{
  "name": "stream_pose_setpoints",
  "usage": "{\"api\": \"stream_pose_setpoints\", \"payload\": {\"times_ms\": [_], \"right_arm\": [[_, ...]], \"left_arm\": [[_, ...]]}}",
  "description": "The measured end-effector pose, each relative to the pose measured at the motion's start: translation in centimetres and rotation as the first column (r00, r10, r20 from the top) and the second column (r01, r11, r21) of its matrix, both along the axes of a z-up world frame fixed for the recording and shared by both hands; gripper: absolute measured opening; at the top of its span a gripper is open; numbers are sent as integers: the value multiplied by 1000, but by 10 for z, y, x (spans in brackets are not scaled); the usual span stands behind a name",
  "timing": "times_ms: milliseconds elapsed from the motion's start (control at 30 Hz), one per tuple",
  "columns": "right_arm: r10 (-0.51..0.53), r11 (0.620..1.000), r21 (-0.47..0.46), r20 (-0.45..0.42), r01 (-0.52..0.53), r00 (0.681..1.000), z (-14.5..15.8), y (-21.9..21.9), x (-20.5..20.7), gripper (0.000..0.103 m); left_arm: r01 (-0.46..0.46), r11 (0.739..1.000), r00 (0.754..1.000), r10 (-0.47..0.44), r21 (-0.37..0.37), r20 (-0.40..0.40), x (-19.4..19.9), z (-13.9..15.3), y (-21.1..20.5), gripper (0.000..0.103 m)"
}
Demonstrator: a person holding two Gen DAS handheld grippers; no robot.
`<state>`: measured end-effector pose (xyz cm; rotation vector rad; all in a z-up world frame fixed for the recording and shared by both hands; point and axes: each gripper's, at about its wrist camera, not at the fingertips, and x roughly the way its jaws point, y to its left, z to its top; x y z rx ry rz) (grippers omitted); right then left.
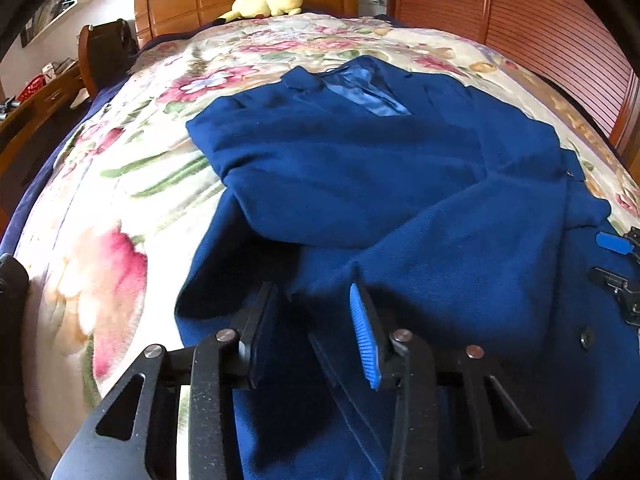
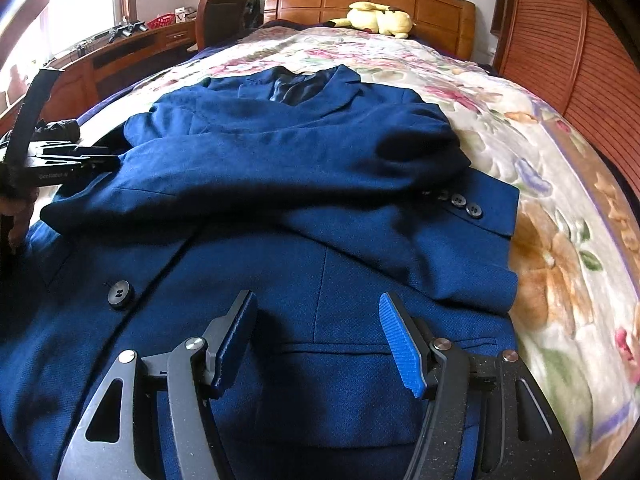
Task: Fold large clothes
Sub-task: 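Grasp the second buttoned sleeve cuff with the left tool and lay it across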
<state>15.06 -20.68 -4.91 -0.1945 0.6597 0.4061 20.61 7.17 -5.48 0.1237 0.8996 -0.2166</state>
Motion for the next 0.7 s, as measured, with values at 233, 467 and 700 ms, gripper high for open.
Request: {"api": "stream_pose_setpoints", "payload": {"times_ms": [233, 467, 700], "right_arm": [[-2, 1000, -1, 2, 2, 1000, -1, 0, -1, 65], [-2, 1000, 0, 7, 2, 1000, -1, 0, -4, 65], [-13, 999, 32, 43, 12, 999, 8, -11, -13, 65]], "left_arm": [[30, 998, 999, -32, -63, -31, -1, -4, 0, 39], [65, 997, 998, -65, -36, -3, -12, 1, -11, 5], [83, 996, 986, -77, -36, 150, -69, 37, -25, 3]]}}
